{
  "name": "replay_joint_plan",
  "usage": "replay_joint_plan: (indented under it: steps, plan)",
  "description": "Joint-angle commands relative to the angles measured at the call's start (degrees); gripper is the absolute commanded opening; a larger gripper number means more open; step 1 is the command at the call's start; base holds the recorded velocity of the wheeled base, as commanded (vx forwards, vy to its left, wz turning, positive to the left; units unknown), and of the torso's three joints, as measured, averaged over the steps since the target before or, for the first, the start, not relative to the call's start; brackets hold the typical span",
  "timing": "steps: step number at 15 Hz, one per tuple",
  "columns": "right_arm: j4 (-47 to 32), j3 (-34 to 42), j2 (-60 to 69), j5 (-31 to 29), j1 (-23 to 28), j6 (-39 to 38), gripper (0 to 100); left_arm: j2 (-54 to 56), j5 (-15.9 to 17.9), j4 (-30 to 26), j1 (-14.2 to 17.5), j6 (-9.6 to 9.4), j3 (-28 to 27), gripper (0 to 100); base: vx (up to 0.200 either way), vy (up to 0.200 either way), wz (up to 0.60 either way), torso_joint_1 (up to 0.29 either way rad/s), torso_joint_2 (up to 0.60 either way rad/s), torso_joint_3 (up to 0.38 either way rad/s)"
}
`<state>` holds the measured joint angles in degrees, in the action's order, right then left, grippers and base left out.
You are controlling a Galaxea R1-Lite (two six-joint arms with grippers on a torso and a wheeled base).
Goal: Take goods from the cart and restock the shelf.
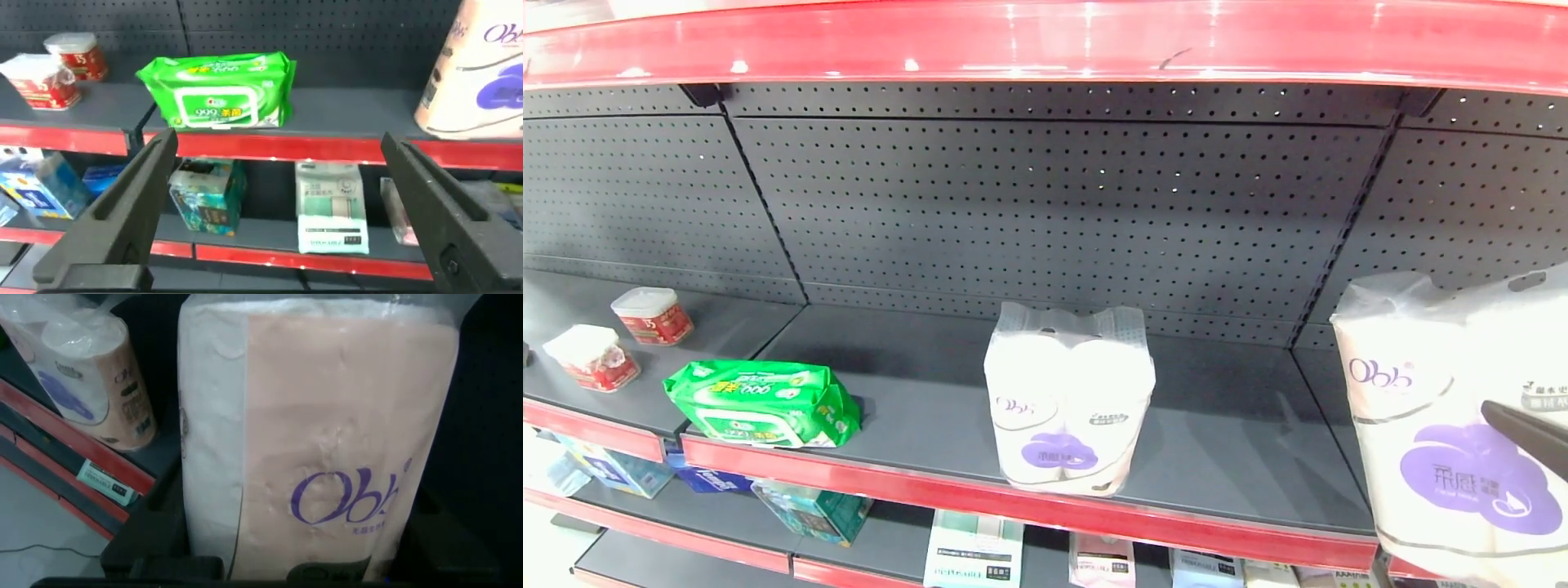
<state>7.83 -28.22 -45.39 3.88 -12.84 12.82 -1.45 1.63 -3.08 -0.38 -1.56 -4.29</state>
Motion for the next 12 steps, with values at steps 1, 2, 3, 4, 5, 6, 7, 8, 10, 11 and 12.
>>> replay_joint_plan:
  steps: [1,2,3,4,5,6,7,8,10,11,12]
  plan:
    - [0.0,0.01,0.21,-0.01,0.09,0.01,0,1.01,0.04,0.18,0.2,0.68,0.34,100,0.0,0.0,0.0,0.0,0.0,0.0]
    - [0.0,0.1,0.21,-0.01,0.09,0.01,0,0.57,0.3,0.8,0.11,0.59,0.95,100,0.0,0.0,0.0,0.0,0.0,0.0]
    - [0.0,0.1,0.21,-0.01,0.09,0.01,0,0.66,0.74,1.85,0.11,0.42,1.3,100,0.0,0.0,0.0,0.0,0.0,0.0]
    - [0.0,0.1,0.3,-0.01,0.09,0.01,0,1.36,1.0,4.23,0.11,0.24,3.06,100,0.0,0.0,0.0,0.0,0.0,0.0]
    - [0.0,0.27,0.3,-0.01,0.09,0.01,0,1.45,0.74,4.75,0.2,2.44,4.29,100,0.0,0.0,0.0,0.0,0.0,0.0]
    - [0.0,0.27,0.39,-0.01,0.09,0.01,0,1.45,0.74,4.84,0.2,3.41,4.29,100,0.0,0.0,0.0,0.0,0.0,0.0]
    - [0.0,0.18,0.3,-0.01,0.09,0.1,0,1.45,0.74,4.84,0.2,1.56,4.29,100,0.0,0.0,0.0,0.0,0.0,0.0]
    - [0.0,0.27,0.47,-0.01,0.09,0.01,0,1.45,0.39,4.75,0.2,0.86,4.29,100,0.0,0.0,0.0,0.0,0.0,0.0]
    - [0.0,0.27,0.56,-0.01,0.09,0.01,0,1.36,0.21,4.75,0.2,1.74,4.29,100,0.0,0.0,0.0,0.0,0.0,0.0]
    - [0.0,0.36,0.65,-0.01,0.09,0.01,0,1.45,0.48,4.67,0.2,1.21,4.29,100,0.0,0.0,0.0,0.0,0.0,0.0]
    - [0.0,0.36,0.65,-0.01,0.09,0.01,0,1.45,0.48,4.67,0.2,0.42,4.29,100,0.0,0.0,0.0,0.0,0.0,0.0]
